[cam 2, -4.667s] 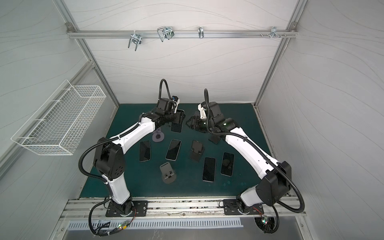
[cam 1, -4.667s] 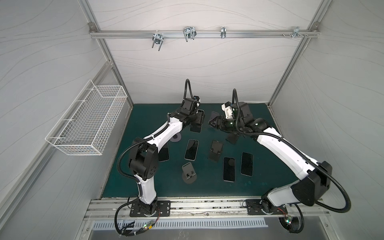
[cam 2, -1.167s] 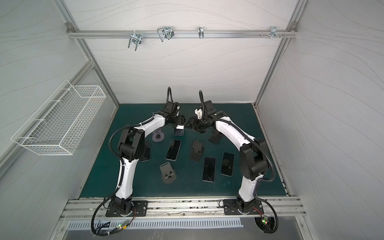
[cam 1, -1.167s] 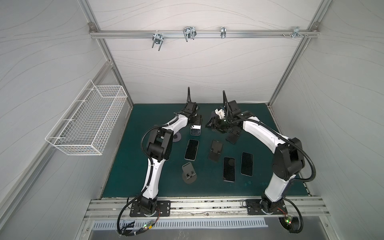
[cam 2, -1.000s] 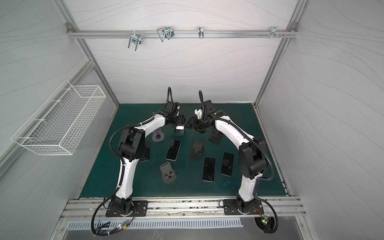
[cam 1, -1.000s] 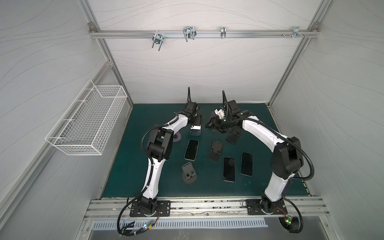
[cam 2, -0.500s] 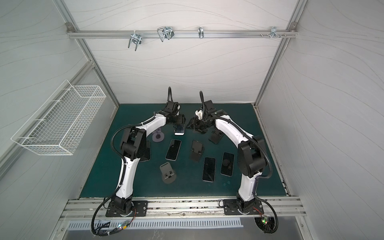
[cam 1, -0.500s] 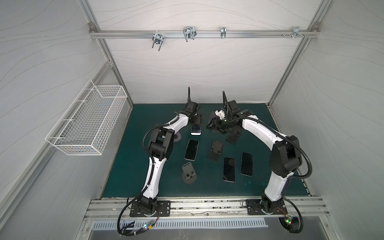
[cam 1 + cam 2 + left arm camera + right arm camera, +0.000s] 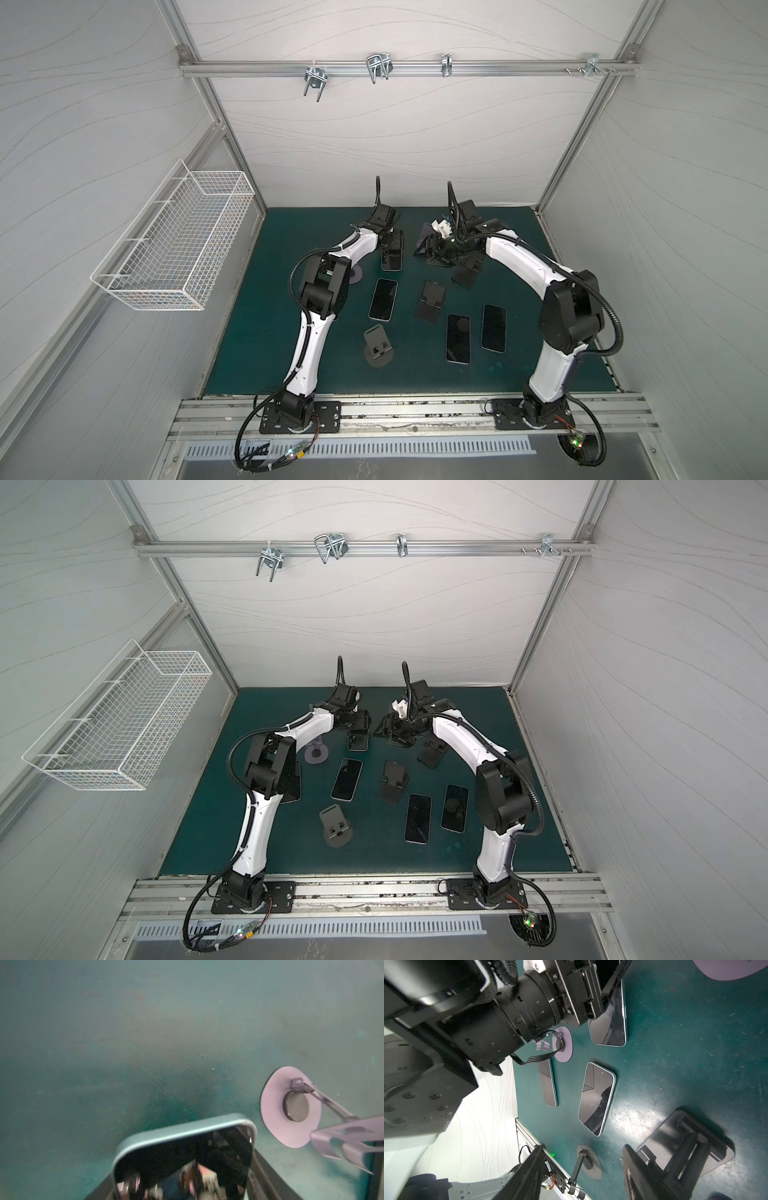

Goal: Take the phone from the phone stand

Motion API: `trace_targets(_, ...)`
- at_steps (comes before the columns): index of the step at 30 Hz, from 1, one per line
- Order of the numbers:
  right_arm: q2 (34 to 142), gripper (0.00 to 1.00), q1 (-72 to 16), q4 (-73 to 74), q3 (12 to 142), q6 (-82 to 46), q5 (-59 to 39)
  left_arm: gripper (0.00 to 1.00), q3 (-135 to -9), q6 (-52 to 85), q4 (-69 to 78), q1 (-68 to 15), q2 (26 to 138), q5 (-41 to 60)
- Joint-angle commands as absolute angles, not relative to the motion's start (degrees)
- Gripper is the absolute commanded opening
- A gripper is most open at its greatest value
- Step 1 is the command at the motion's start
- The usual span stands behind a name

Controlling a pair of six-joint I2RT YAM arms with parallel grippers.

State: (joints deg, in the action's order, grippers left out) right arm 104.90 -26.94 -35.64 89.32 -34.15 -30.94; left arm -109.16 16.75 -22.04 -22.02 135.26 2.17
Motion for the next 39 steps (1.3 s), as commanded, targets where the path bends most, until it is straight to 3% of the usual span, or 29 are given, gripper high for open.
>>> trace_targets(1, 105.5, 0.61, -26.4, -37.0, 90.6, -33.5, -32.1, 0.64, -111.6, 17.4, -23.1, -21.7, 137.3, 1.3)
trace_targets(16, 105.5, 0.61, -25.7, -36.8, 90.4, -33.4, -32.9, 0.65, -112.7, 18.2, -23.6, -21.7, 138.5, 0.6)
trace_targets(30, 105.3, 0.61, -25.0, -37.3, 91.3, -33.1, -33.3, 0.79, -112.8, 19.5, -23.1, -21.7, 138.2, -0.8)
trace_targets(39, 104.9, 0.61, -25.0, -37.9, 91.5, -33.2, -33.6, 0.81, -112.8, 19.7, -23.0, -21.6, 137.8, -0.4)
